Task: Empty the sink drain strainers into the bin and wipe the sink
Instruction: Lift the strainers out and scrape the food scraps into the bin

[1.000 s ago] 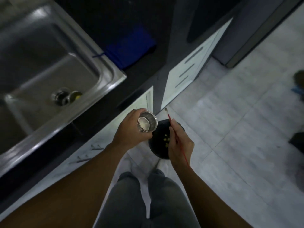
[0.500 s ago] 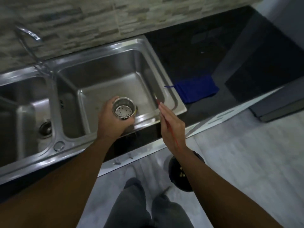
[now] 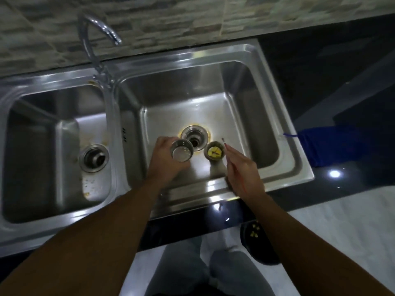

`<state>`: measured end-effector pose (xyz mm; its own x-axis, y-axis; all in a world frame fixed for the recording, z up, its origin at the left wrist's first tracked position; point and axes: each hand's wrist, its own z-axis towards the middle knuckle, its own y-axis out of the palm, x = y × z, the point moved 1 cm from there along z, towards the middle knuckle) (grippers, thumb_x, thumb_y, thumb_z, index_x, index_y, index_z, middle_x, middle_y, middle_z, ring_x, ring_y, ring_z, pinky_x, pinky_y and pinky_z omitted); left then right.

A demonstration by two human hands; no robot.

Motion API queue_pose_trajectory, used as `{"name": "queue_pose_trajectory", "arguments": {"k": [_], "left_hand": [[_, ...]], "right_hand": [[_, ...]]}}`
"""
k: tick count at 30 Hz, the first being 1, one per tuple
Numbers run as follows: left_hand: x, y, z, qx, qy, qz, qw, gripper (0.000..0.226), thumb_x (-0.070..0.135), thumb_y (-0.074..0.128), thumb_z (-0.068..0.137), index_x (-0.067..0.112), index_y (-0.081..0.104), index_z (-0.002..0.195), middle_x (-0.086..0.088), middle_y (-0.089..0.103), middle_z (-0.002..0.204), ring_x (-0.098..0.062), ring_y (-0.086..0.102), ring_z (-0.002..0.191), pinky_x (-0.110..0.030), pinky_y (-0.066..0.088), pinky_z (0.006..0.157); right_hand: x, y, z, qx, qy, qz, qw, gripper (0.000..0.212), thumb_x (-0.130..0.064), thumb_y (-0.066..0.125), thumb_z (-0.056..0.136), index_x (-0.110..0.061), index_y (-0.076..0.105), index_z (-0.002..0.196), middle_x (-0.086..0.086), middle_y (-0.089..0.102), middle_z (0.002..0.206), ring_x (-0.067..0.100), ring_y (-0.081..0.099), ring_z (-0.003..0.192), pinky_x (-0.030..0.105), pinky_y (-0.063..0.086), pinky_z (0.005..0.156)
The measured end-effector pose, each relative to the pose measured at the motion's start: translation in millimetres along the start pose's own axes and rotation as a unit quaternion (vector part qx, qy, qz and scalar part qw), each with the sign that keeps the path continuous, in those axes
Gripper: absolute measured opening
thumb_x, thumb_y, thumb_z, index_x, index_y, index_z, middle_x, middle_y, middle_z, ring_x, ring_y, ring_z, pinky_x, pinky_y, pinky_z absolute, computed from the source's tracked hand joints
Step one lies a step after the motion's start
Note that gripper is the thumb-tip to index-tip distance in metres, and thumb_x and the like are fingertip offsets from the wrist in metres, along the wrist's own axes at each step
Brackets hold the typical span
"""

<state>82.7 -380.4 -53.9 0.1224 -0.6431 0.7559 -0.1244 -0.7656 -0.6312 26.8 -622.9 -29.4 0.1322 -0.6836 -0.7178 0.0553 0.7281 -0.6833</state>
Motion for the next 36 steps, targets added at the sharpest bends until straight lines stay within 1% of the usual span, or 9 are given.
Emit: {"name": "queue_pose_trajectory", "arguments": {"k": [4,7,9,12,15,17,24,33,36], "left_hand": [[-16.6,3.3,8.2,-0.062,-0.038,0.040,0.997,0.070,0.019,0.091,0.064,0.018,0.062,0.128,-0.003,0.047,0.134,-0.019,0.051,0.123,-0.026,0.041,0.108],[-28.0,9.1,16.1,-0.084,-0.085,0.074,0.990,0.072,0.021,0.091,0.066,0.020,0.059,0.131,-0.005,0.048,0.135,-0.024,0.054,0.123,-0.036,0.045,0.105],[-35.9,14.8,21.3,-0.096,-0.114,0.097,0.984,0.077,0.023,0.091,0.066,0.018,0.055,0.135,-0.006,0.048,0.137,-0.027,0.053,0.124,-0.035,0.045,0.104],[-43.1,24.8,26.9,-0.110,-0.139,0.117,0.977,0.088,0.023,0.091,0.067,0.013,0.047,0.142,-0.010,0.045,0.143,-0.030,0.047,0.131,-0.035,0.041,0.107],[-46.4,34.3,29.6,-0.120,-0.163,0.134,0.970,0.092,0.023,0.091,0.068,0.011,0.043,0.145,-0.012,0.043,0.146,-0.032,0.044,0.134,-0.038,0.040,0.111],[-47.4,39.3,30.1,-0.124,-0.177,0.138,0.967,0.091,0.023,0.092,0.067,0.012,0.044,0.143,-0.011,0.044,0.144,-0.032,0.046,0.132,-0.040,0.042,0.111],[-46.8,46.1,30.7,-0.113,-0.197,0.142,0.963,0.088,0.021,0.092,0.066,0.013,0.044,0.139,-0.011,0.043,0.140,-0.035,0.051,0.127,-0.047,0.045,0.107],[-48.4,51.5,30.5,-0.118,-0.211,0.173,0.955,0.096,0.025,0.095,0.062,0.011,0.041,0.139,-0.011,0.040,0.140,-0.035,0.051,0.126,-0.048,0.049,0.103],[-50.4,54.3,29.3,-0.117,-0.211,0.179,0.954,0.111,0.029,0.095,0.061,0.011,0.030,0.148,-0.012,0.035,0.147,-0.034,0.042,0.135,-0.046,0.043,0.110]], "right_hand": [[8.5,8.1,-0.8,-0.053,0.040,-0.047,0.997,0.041,-0.019,0.041,0.103,-0.015,0.056,0.141,0.002,0.054,0.149,0.017,0.059,0.129,0.034,0.047,0.111],[9.4,11.0,-1.2,-0.076,0.054,-0.064,0.994,0.040,-0.016,0.043,0.102,-0.021,0.055,0.140,-0.001,0.057,0.145,0.022,0.066,0.115,0.040,0.055,0.099],[11.4,12.9,-1.0,-0.101,0.050,-0.076,0.991,0.040,-0.014,0.043,0.101,-0.023,0.054,0.139,-0.001,0.058,0.143,0.026,0.069,0.097,0.042,0.059,0.085],[14.6,14.0,0.5,-0.136,0.050,-0.095,0.985,0.041,-0.024,0.035,0.104,-0.020,0.052,0.141,0.000,0.056,0.145,0.025,0.070,0.094,0.041,0.059,0.085],[13.6,13.9,0.4,-0.149,0.042,-0.099,0.983,0.043,-0.027,0.030,0.104,-0.019,0.052,0.139,0.003,0.066,0.124,0.016,0.066,0.078,0.040,0.059,0.077],[13.5,13.9,1.3,-0.162,0.047,-0.102,0.980,0.041,-0.023,0.032,0.104,-0.020,0.051,0.140,0.001,0.066,0.119,0.012,0.061,0.068,0.038,0.058,0.070],[11.4,12.0,1.3,-0.163,0.061,-0.078,0.982,0.043,-0.020,0.034,0.103,-0.018,0.052,0.143,0.007,0.067,0.119,0.018,0.064,0.072,0.039,0.060,0.072],[13.9,13.3,0.7,-0.179,0.082,-0.038,0.980,0.039,-0.012,0.045,0.105,-0.018,0.051,0.143,0.016,0.066,0.110,0.005,0.050,0.065,0.043,0.060,0.065],[12.5,12.3,1.3,-0.184,0.079,-0.036,0.979,0.037,-0.010,0.049,0.105,-0.015,0.053,0.141,0.017,0.066,0.106,0.007,0.052,0.066,0.044,0.059,0.067]]}}
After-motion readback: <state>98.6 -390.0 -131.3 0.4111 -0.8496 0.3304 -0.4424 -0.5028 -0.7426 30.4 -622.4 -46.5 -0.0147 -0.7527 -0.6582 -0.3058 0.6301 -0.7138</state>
